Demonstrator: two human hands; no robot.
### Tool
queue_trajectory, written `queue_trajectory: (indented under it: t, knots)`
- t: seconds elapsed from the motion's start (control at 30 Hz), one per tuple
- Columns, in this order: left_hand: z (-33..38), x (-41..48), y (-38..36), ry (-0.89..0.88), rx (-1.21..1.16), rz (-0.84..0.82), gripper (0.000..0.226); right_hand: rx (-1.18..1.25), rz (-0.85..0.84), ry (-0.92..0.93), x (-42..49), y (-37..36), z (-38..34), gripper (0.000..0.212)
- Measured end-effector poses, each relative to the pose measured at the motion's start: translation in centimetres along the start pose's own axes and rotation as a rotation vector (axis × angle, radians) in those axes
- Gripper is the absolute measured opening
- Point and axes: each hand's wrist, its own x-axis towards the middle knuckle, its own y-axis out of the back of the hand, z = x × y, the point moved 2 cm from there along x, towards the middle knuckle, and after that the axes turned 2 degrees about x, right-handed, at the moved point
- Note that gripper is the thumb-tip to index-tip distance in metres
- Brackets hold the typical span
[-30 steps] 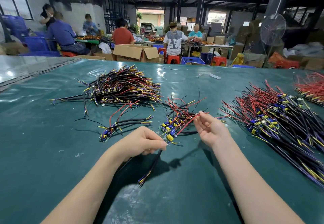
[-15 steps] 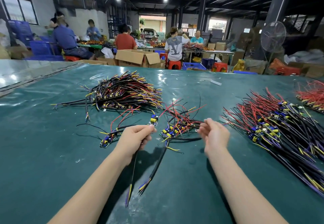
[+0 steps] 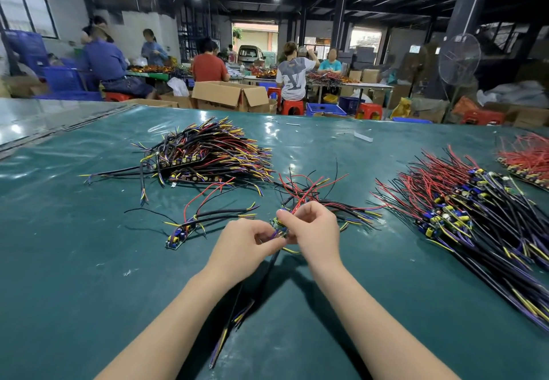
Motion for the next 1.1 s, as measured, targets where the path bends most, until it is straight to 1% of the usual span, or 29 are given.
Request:
queue_trajectory:
  t: [0.1, 0.2, 0.3, 0.4, 0.5, 0.53, 0.6, 0.67, 0.7, 0.77, 0.8, 0.83, 0.9, 0.97, 1.03, 1.1]
  knots:
    - [0.0, 0.0, 0.1, 0.012, 0.008, 0.000, 0.031, -0.006, -0.006, -0.003, 0.0, -0.1, 0.0, 0.033]
    - [0.2, -0.2, 0.2, -0.004, 0.030, -0.011, 0.041, -0.094, -0.007, 0.018, -0.3, -0.3, -0.1, 0.035]
    - [0.5, -0.3, 0.2, -0.005, 0.071, -0.003, 0.033, -0.145, 0.006, 0.014, -0.3, -0.3, -0.1, 0.031]
    - [0.9, -0.4, 0.2, -0.038, 0.125, 0.067, 0.029, -0.121, -0.004, 0.013, -0.1, -0.3, -0.1, 0.023]
    - [0.8, -0.2, 0.2, -0.014, 0.134, 0.069, 0.030, -0.037, -0.054, -0.014, -0.2, -0.3, -0.2, 0.017]
    - [0.7, -0.2, 0.3, 0.022, 0.080, 0.071, 0.031, 0.041, -0.082, -0.036, -0.2, -0.3, -0.3, 0.015]
    - [0.4, 0.1, 0.7, 0.132, -0.110, 0.123, 0.034, 0.179, -0.138, -0.099, -0.3, -0.1, -0.6, 0.014]
    - [-0.2, 0.3, 1.2, 0.254, -0.326, 0.219, 0.034, 0.137, -0.253, -0.164, -0.5, -0.4, -0.6, 0.018]
    - [-0.4, 0.4, 1.4, 0.306, -0.406, 0.258, 0.031, 0.070, -0.356, -0.196, -0.9, -0.7, -0.5, 0.020]
    - [-0.7, 0.4, 1.5, 0.382, -0.508, 0.274, 0.024, -0.021, -0.584, -0.268, -2.0, -1.8, -0.3, 0.027]
    - [-0.8, 0.4, 1.5, 0.413, -0.567, 0.265, 0.022, -0.017, -0.658, -0.306, -2.5, -2.3, -0.2, 0.029]
    - [-0.9, 0.5, 1.4, 0.441, -0.639, 0.258, 0.022, 0.021, -0.694, -0.344, -2.8, -2.5, -0.2, 0.030]
    - [-0.9, 0.5, 1.3, 0.480, -0.743, 0.248, 0.021, 0.150, -0.694, -0.431, -2.8, -2.5, -0.2, 0.029]
    - [-0.9, 0.6, 1.3, 0.493, -0.762, 0.235, 0.022, 0.288, -0.666, -0.525, -2.6, -2.1, -0.1, 0.027]
    - [-0.9, 0.6, 1.3, 0.494, -0.783, 0.260, 0.022, 0.432, -0.639, -0.607, -2.4, -2.1, 0.0, 0.027]
    - [-0.8, 0.5, 1.5, 0.504, -0.834, 0.305, 0.023, 0.554, -0.627, -0.629, -2.5, -2.4, 0.1, 0.028]
